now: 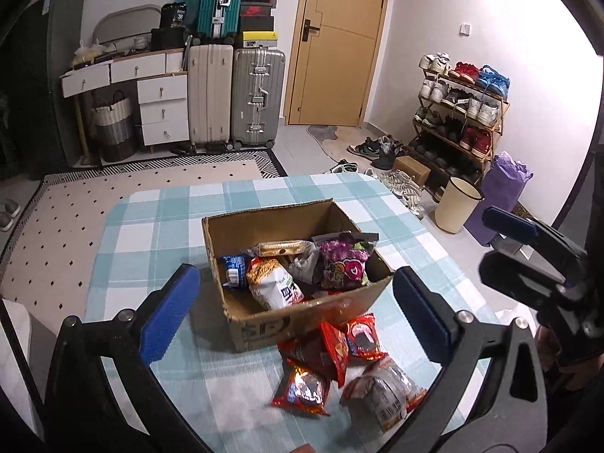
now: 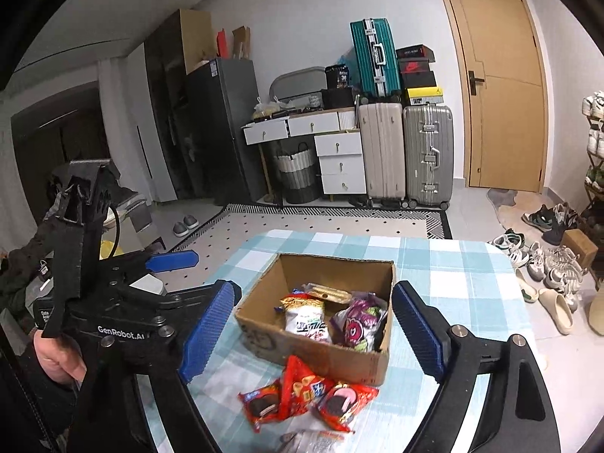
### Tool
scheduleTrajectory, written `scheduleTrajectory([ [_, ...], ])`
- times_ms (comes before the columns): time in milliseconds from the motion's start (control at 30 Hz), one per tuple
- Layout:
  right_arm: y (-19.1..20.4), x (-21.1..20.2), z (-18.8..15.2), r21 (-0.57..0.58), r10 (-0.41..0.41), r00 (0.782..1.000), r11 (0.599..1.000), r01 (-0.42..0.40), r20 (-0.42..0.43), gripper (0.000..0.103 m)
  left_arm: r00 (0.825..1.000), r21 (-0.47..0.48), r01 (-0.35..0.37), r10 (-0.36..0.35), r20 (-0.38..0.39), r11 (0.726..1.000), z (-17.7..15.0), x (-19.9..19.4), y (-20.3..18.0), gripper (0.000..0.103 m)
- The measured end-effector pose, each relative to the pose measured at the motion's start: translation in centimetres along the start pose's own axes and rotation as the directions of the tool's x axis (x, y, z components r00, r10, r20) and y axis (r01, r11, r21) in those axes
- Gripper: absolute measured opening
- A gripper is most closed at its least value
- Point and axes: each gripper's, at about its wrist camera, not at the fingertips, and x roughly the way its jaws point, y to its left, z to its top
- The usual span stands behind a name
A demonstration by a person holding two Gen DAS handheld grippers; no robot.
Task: Organize snacks
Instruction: 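Withdraw both tools from the box toward the remaining snacks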
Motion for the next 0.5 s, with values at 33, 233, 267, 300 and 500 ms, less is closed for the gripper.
scheduleTrajectory([
  [33, 0.2, -0.6, -0.2, 0.001, 0.002, 1.0, 1.0, -0.002, 0.004, 0.089, 1.0, 0.0, 0.0, 0.0, 0.003, 1.0, -0.2, -0.3, -0.1, 0.102],
  [233, 1.2, -3.8, -2.1, 0.012, 0.0, 1.0, 1.0, -0.001, 0.024, 0.09, 1.0, -0.003, -0.022, 0.022, 0.023, 1.0, -2.4, -3.2, -0.9, 0.102],
  [267, 1.4, -4.4, -2.6, 0.019, 0.001, 1.0, 1.0, -0.002, 0.024, 0.091, 0.999, -0.008, -0.024, 0.024, 0.025, 1.0, -2.9, -3.5, -0.9, 0.102],
  [300, 1.4, -4.6, -2.9, 0.023, 0.002, 1.0, 1.0, -0.003, 0.023, 0.091, 0.999, -0.01, -0.026, 0.026, 0.026, 1.0, -3.2, -3.7, -1.0, 0.102],
  [500, 1.9, -6.3, -5.9, 0.054, 0.001, 1.0, 0.999, -0.001, 0.008, 0.091, 0.999, -0.026, -0.046, 0.047, 0.027, 0.999, -6.2, -4.9, -1.1, 0.102],
])
